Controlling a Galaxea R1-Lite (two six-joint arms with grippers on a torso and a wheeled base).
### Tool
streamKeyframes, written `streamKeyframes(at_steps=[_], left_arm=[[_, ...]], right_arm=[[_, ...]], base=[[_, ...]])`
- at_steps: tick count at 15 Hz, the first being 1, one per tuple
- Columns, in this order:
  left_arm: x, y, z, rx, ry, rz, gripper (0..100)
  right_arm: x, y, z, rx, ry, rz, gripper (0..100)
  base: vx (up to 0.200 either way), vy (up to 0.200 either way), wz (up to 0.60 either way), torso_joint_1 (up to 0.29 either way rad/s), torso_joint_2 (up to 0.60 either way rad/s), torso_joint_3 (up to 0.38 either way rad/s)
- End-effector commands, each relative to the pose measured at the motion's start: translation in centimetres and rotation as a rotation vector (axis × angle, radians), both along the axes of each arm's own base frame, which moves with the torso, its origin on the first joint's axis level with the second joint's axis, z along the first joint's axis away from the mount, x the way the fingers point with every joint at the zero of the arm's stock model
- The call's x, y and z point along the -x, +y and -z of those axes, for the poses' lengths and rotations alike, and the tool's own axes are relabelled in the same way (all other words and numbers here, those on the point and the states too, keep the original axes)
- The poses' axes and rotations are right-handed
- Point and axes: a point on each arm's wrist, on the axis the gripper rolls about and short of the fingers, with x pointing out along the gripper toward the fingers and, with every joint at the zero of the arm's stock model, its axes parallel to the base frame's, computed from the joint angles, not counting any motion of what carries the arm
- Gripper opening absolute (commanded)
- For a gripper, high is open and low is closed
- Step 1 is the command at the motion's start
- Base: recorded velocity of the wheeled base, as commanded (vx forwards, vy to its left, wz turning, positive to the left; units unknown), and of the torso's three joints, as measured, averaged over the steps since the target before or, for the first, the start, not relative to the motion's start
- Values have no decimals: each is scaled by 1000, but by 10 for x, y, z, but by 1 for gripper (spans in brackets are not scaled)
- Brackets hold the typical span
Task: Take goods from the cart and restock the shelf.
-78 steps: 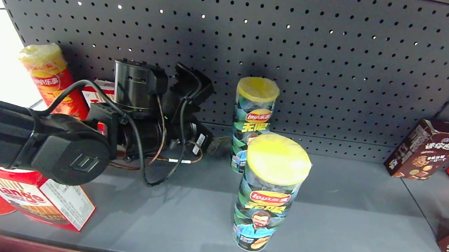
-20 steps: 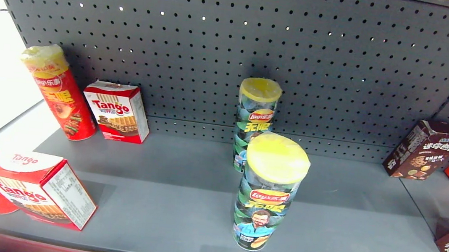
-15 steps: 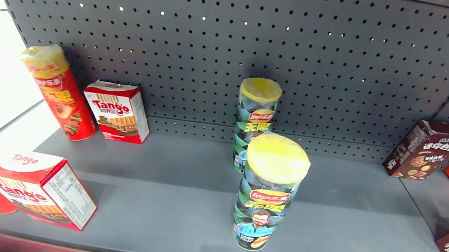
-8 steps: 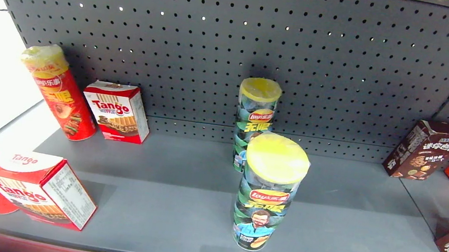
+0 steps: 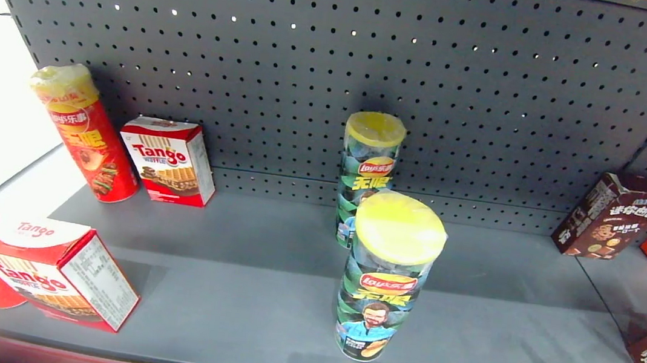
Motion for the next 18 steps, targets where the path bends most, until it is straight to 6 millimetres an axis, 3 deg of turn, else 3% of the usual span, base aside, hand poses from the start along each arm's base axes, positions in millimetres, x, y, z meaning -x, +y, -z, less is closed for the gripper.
streamKeyframes(at_steps=[1,3,6,11,18], left_arm=[[0,0,0,0,2,0,100],[0,0,0,0,2,0,100],[0,0,0,0,2,1,100],[0,0,0,0,2,0,100],[0,0,0,2,4,1,100]], right_arm=[[-76,48,-7,81,132,-191,100],[-105,68,7,117,170,-226,100],[-124,94,30,186,254,-276,100],[-130,119,49,243,317,-316,100],[-126,127,57,265,342,-350,100]], base=[[0,0,0,0,0,0],[0,0,0,0,0,0],[0,0,0,0,0,0],[0,0,0,0,0,0],[0,0,0,0,0,0]])
